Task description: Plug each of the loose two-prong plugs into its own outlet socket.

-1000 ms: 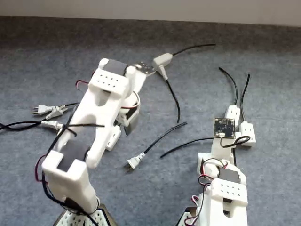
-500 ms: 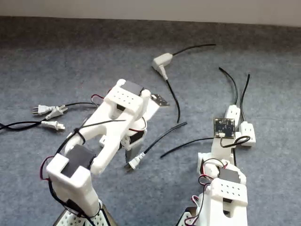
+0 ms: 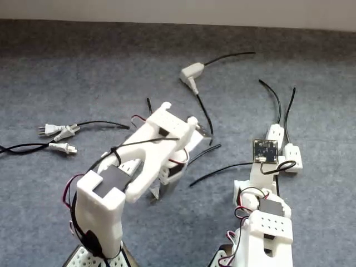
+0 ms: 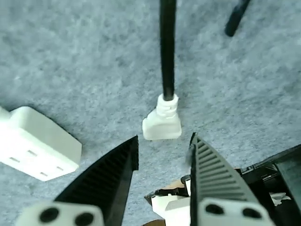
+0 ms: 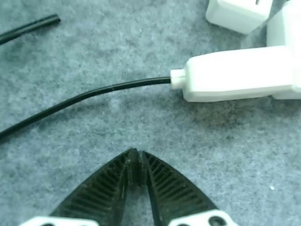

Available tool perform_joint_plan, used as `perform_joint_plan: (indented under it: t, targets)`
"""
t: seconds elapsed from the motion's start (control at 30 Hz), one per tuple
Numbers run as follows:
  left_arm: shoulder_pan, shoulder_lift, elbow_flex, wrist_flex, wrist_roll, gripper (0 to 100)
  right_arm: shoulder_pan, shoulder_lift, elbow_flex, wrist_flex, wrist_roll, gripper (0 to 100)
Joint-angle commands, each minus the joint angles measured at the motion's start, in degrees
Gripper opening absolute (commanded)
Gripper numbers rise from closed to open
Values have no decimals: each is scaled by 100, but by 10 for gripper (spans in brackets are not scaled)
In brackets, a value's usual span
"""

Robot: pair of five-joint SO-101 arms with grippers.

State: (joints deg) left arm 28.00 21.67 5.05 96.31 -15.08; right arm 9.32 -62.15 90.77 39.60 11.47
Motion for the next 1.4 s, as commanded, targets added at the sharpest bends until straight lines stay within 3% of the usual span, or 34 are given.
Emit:
perform_joint_plan:
  t: [0.0, 0.17, 0.57, 0.77, 1.03, 1.1, 1.27, 1.37]
  targets:
    - [154, -286, 31, -237, 158, 187, -48, 13, -22, -110, -44, 7]
    - [92, -338, 629, -958, 193, 188, -48, 13, -22, -110, -44, 7]
    - [31, -286, 699, -1187, 202, 184, -48, 13, -22, -110, -44, 7]
    - [40, -295, 655, -1169, 176, 46, -48, 13, -22, -110, -44, 7]
    - [40, -356, 611, -1160, 202, 34, -48, 13, -22, -110, -44, 7]
    - [48, -356, 312, -967, 211, 19, -48, 13, -22, -110, -44, 7]
    - [48, -356, -1455, 457, 343, 10, -48, 13, -22, -110, -44, 7]
    - [40, -532, -2193, 545, 642, 9, -48, 13, -22, -110, -44, 7]
